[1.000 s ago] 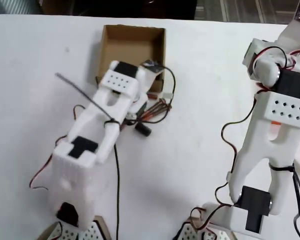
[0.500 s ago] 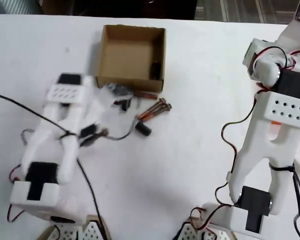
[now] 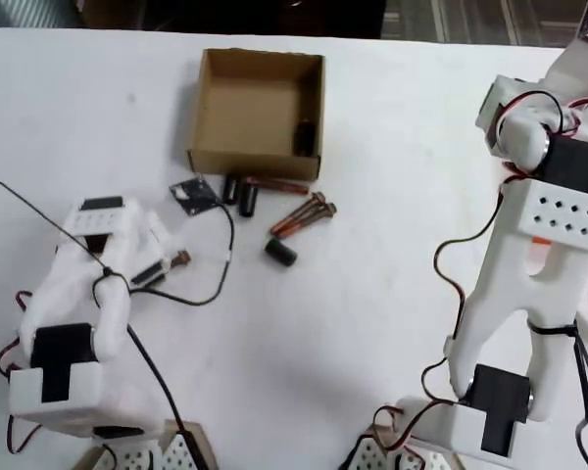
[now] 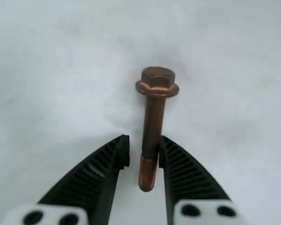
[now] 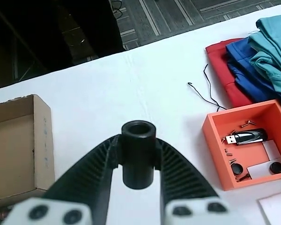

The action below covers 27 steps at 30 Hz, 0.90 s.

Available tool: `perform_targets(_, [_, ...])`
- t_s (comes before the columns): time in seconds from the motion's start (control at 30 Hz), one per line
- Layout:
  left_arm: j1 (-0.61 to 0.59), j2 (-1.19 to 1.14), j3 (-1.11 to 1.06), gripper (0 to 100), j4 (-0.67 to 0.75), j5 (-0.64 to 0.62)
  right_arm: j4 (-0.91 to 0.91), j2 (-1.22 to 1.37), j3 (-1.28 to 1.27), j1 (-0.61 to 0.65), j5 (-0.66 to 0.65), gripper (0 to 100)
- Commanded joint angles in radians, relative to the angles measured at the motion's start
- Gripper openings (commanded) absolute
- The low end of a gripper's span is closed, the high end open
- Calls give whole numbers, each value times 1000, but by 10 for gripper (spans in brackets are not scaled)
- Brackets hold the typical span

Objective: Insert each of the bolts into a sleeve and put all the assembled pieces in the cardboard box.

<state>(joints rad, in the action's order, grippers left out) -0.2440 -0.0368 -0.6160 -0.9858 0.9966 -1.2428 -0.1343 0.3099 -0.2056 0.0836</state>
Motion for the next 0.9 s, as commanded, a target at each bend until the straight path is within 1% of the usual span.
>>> perform_targets(0.0, [-2, 43, 1, 138, 25, -21, 15, -5, 52, 7, 9, 22])
perform_targets(0.2, [0, 41, 21, 138, 21, -32, 16, -5, 52, 7, 9, 22])
perform_targets(0.3, [8, 35, 51, 138, 23, -107, 16, -5, 52, 8, 9, 22])
perform_targets(0.4, [41, 34, 58, 138, 23, -169, 12, -5, 52, 22, 9, 22])
perform_targets(0.53, [95, 34, 56, 138, 23, -285, 10, -5, 49, 31, 9, 22])
perform_targets(0.63, [117, 34, 54, 138, 43, -331, 10, -5, 49, 30, 9, 22])
perform_targets(0.77, [115, 18, 54, 138, 86, -331, 10, -5, 51, 28, 9, 22])
perform_targets(0.87, [115, -44, 67, 138, 81, -324, 10, -5, 51, 27, 9, 22])
